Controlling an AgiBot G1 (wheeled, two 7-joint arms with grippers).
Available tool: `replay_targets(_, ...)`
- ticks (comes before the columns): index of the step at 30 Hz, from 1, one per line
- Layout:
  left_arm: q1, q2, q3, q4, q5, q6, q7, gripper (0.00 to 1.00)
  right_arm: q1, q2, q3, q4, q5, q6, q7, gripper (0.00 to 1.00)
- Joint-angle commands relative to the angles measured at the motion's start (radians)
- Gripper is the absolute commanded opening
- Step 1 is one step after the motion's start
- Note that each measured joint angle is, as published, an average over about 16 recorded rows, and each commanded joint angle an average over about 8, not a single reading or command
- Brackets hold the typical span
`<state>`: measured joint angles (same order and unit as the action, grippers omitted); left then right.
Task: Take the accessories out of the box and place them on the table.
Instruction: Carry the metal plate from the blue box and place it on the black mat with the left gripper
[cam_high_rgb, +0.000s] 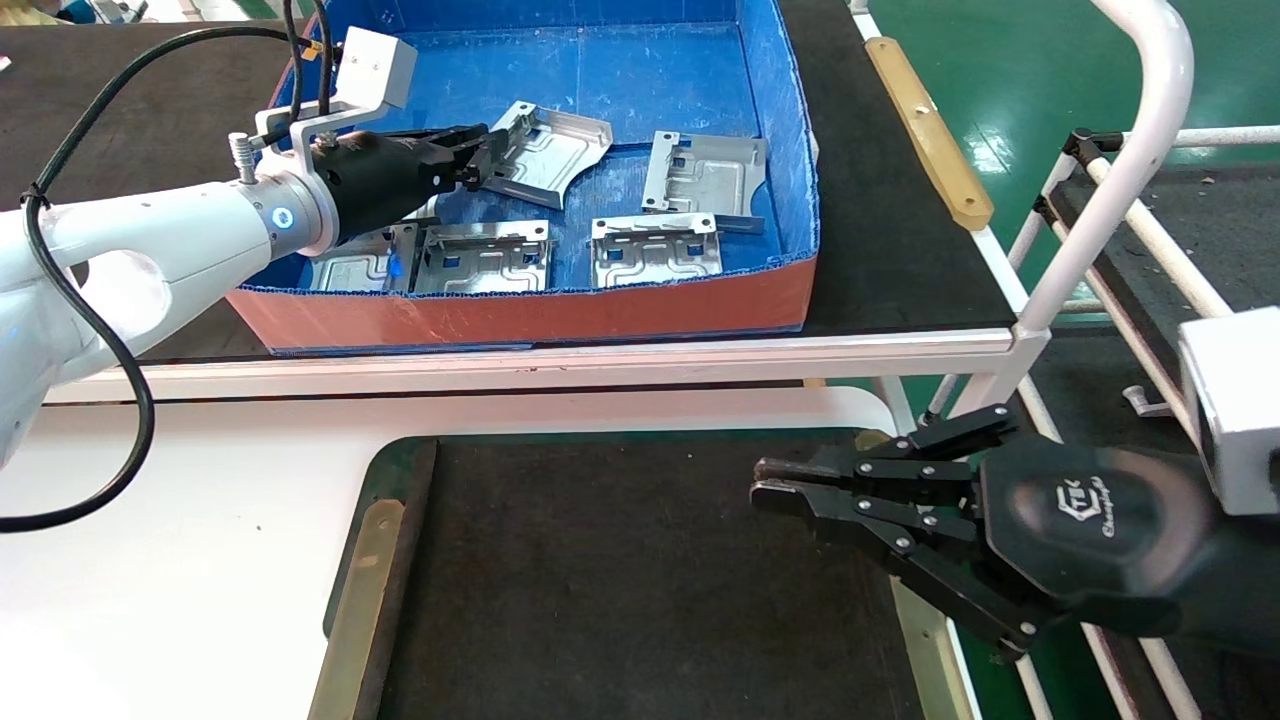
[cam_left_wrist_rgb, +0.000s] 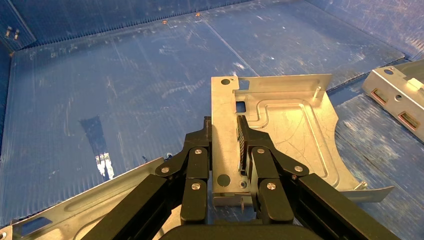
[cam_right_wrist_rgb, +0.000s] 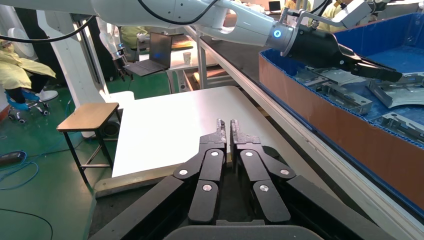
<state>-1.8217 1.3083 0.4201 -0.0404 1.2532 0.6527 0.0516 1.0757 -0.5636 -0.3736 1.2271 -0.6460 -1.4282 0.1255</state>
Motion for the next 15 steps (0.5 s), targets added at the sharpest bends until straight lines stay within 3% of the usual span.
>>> replay_targets(1,0.001,0.0,0.0,0.001,0.0,0.001,0.0,0.0,0.0,0.0,0.0,0.0,0.0,0.0,0.0,0.0)
replay_targets(3,-0.002,0.001,0.001,-0.003,0.001,0.006,-0.001,0.0,0.0,0.0,0.0,0.0,0.0,0.0,0.0,0.0)
replay_targets(4,-0.005,0.001,0.001,-0.007,0.001,0.009,-0.001,0.0,0.0,0.0,0.0,0.0,0.0,0.0,0.0,0.06)
replay_targets(11,-0.024,-0.003,-0.004,-0.039,-0.008,0.04,0.002,0.0,0.0,0.0,0.0,0.0,0.0,0.0,0.0,0.94)
replay_targets(12,-0.026,-0.005,-0.005,-0.045,-0.009,0.049,0.004,0.0,0.0,0.0,0.0,0.0,0.0,0.0,0.0,1.0)
replay_targets(15,-0.028,-0.013,-0.005,-0.063,-0.011,0.094,0.009,0.0,0.0,0.0,0.0,0.0,0.0,0.0,0.0,1.0)
